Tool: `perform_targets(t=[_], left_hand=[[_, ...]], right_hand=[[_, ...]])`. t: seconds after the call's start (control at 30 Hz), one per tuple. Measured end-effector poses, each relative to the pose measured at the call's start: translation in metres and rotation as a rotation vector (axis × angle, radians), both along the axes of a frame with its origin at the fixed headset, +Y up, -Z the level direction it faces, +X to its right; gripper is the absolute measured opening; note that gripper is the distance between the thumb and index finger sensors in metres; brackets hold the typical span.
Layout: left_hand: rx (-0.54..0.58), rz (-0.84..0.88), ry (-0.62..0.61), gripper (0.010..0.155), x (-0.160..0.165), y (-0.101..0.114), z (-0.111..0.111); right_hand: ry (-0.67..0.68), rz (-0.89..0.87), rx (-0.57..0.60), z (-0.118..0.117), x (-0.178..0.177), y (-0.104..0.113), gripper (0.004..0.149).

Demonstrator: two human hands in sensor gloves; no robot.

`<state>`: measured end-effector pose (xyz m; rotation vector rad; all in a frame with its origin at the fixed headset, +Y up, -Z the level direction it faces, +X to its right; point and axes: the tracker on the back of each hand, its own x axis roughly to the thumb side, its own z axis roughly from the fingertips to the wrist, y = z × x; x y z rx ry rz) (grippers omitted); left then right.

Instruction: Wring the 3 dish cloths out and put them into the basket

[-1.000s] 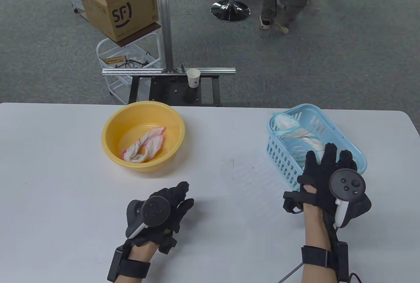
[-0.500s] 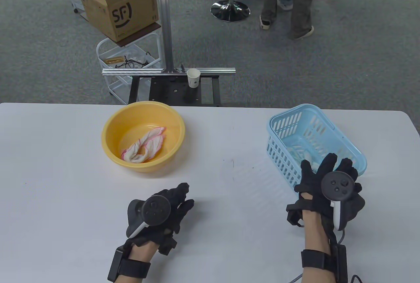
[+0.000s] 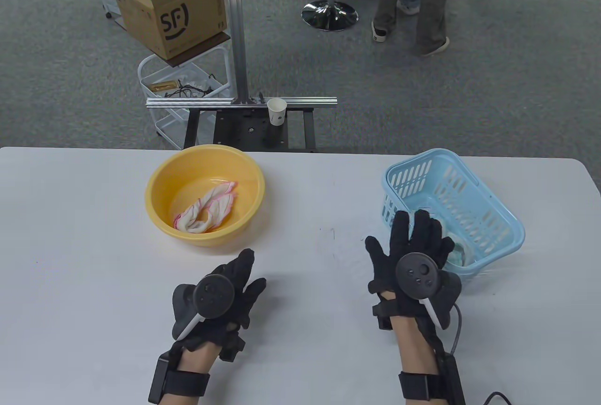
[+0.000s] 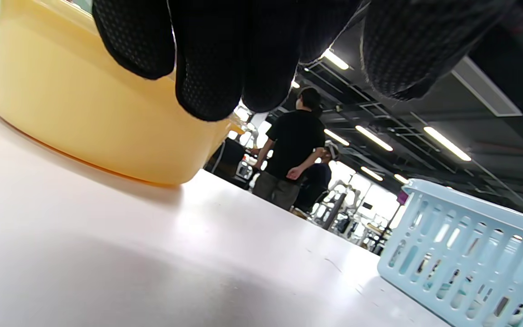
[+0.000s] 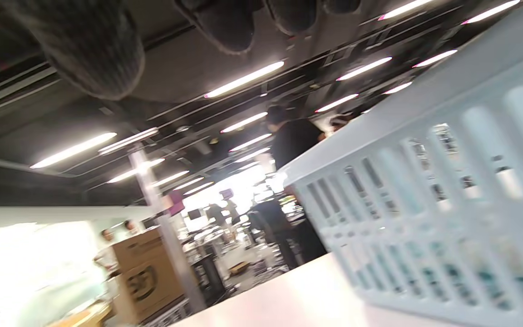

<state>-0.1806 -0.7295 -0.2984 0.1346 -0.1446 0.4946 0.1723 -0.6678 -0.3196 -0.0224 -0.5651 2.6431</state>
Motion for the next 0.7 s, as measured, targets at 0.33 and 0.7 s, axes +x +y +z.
perform_targets(t=[0.33,0.7], left_hand=[[-0.052,-0.028,0.041,0.086,-0.007,-0.008,-0.003],[-0.091,-0.103,0.049,0.092,-0.005,-0.016,-0.004]], right_hand=[[0.261,0.144,-0.074,0.008,-0.050,-0.066,0.083],[0.295,0.169,-0.115,0.011,-0.058,-0.081,0.084]])
